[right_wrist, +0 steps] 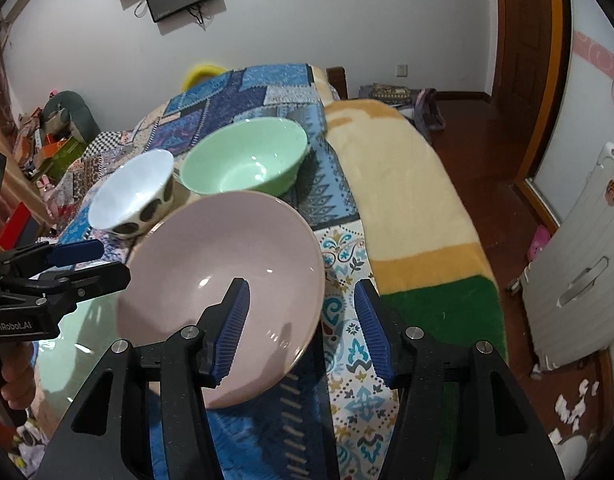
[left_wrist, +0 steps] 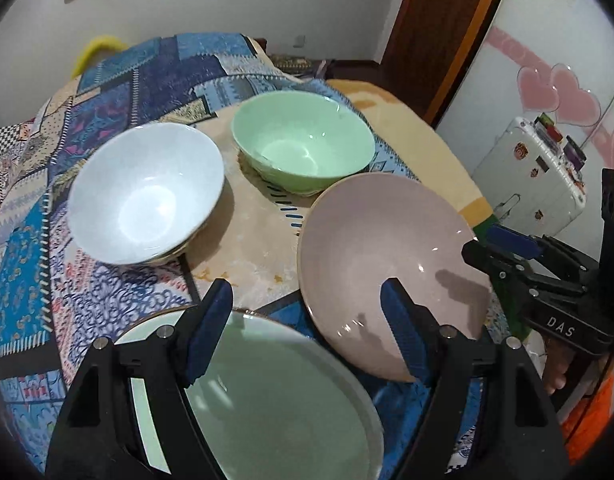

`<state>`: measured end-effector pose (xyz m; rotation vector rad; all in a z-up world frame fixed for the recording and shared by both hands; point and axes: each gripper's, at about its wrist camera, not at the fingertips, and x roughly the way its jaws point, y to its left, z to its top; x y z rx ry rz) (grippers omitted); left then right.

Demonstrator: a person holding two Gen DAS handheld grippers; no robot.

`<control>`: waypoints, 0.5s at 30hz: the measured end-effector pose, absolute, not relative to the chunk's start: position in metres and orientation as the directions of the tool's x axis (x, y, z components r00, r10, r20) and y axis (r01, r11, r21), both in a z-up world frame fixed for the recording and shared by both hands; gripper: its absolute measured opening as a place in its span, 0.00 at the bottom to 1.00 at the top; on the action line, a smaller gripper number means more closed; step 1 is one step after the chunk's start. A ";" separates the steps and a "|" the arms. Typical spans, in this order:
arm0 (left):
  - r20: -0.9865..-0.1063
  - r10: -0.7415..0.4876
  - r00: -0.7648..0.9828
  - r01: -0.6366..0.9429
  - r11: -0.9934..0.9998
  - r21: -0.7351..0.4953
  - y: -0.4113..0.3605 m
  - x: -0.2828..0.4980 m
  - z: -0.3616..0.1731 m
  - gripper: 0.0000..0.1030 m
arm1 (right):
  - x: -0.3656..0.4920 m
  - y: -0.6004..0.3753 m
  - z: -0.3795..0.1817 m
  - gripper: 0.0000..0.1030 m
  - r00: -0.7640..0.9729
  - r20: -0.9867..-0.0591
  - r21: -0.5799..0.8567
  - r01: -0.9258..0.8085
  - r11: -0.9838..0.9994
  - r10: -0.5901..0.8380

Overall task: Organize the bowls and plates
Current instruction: 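Move both grippers to the pink bowl rim and close them, then lift the pink bowl with both grippers and carry it toward the plate stack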

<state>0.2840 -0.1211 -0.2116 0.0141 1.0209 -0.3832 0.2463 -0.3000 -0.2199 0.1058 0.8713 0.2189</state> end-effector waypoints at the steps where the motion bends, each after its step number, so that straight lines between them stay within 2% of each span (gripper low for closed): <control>1: -0.836 -0.306 0.455 0.316 0.933 -0.170 -0.123 0.287 -0.215 0.73 | 0.248 -0.300 -0.222 0.49 0.618 -0.750 0.186 -0.148 0.971 0.238; 5: -0.855 -0.314 0.413 0.299 0.933 -0.198 -0.127 0.298 -0.230 0.57 | 0.252 -0.301 -0.233 0.49 0.594 -0.759 0.216 -0.156 0.964 0.266; 7: -0.859 -0.313 0.405 0.292 0.935 -0.202 -0.129 0.300 -0.235 0.51 | 0.252 -0.301 -0.237 0.45 0.586 -0.761 0.226 -0.160 0.961 0.276; 9: -0.863 -0.314 0.396 0.293 0.934 -0.205 -0.131 0.302 -0.239 0.46 | 0.252 -0.301 -0.240 0.37 0.575 -0.766 0.234 -0.166 0.958 0.287; 12: -0.870 -0.317 0.378 0.294 0.932 -0.212 -0.134 0.304 -0.243 0.35 | 0.253 -0.301 -0.244 0.31 0.559 -0.773 0.249 -0.167 0.954 0.299; 13: -0.871 -0.328 0.365 0.296 0.928 -0.226 -0.134 0.305 -0.245 0.29 | 0.253 -0.303 -0.246 0.30 0.553 -0.774 0.262 -0.163 0.951 0.308; 15: -0.875 -0.341 0.344 0.295 0.924 -0.244 -0.135 0.306 -0.248 0.19 | 0.255 -0.305 -0.249 0.19 0.544 -0.774 0.286 -0.155 0.946 0.323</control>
